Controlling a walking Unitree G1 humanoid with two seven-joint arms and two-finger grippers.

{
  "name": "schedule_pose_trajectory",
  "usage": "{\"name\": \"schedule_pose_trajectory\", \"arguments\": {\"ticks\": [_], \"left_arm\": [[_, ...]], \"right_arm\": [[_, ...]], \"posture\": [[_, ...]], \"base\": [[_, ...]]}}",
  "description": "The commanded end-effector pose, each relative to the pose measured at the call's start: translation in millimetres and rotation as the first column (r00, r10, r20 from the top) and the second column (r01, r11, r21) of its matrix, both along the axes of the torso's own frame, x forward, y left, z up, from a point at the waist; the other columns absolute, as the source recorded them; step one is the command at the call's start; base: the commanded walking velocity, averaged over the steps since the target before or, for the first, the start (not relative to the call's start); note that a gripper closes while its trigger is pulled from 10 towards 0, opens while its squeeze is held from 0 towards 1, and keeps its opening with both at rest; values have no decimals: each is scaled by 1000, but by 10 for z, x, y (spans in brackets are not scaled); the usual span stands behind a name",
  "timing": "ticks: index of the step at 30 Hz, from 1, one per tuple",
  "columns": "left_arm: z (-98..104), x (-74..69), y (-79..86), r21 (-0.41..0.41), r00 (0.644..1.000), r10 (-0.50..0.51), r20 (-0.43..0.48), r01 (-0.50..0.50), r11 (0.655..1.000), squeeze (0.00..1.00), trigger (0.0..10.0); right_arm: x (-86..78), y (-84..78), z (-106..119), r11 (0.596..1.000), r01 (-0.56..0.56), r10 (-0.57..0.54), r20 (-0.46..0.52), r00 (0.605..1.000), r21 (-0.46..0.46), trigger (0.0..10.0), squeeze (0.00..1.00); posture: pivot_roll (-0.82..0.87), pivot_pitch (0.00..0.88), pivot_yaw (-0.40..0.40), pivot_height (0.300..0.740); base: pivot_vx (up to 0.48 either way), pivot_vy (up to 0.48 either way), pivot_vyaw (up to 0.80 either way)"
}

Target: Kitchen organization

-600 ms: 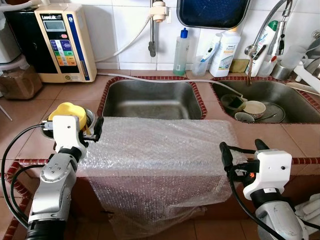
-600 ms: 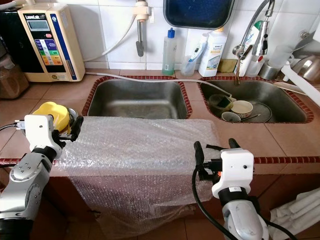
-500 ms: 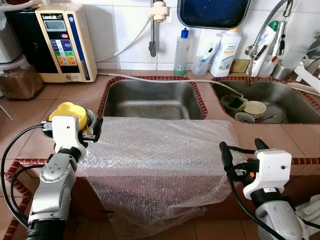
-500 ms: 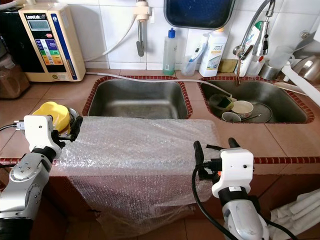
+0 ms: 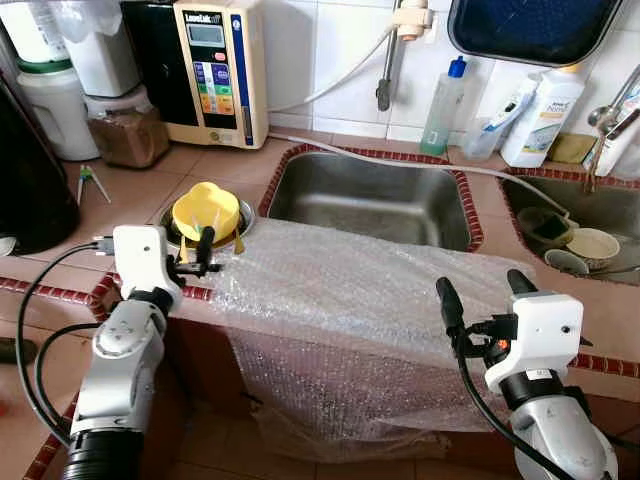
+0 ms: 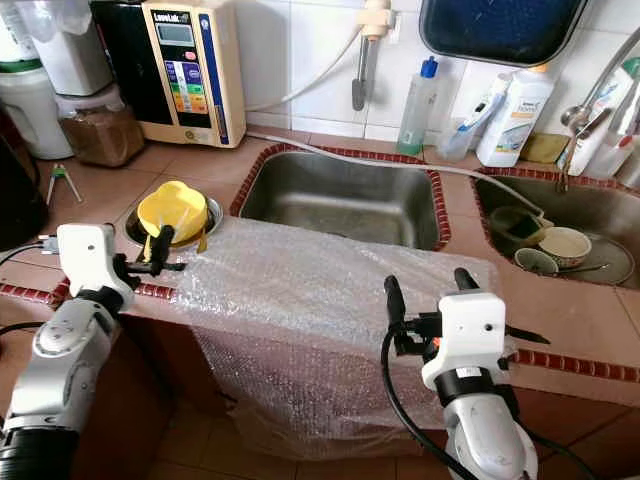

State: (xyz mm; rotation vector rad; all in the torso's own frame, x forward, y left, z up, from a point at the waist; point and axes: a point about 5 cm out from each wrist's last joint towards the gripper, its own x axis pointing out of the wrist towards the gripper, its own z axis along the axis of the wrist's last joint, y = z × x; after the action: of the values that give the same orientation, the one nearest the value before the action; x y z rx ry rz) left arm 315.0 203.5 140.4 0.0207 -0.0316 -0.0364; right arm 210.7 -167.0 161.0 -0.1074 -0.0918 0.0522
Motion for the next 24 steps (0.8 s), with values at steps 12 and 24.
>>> {"name": "schedule_pose_trajectory", "arguments": {"ticks": [12, 24], "left_arm": [[50, 37, -137, 6, 998, -63, 24, 63, 998, 0, 10000], [81, 47, -237, 32, 989, -145, 40, 144, 989, 0, 10000]], "right_arm": [[1, -13, 20, 1000, 5, -5, 7, 1000, -5, 10000, 0], [-3, -25, 8, 1000, 27, -27, 2, 1000, -1, 10000, 0]], "posture": [[36, 0, -15, 740], [31, 0, -9, 740]], "base": [[0, 0, 611], [0, 0, -381]]}}
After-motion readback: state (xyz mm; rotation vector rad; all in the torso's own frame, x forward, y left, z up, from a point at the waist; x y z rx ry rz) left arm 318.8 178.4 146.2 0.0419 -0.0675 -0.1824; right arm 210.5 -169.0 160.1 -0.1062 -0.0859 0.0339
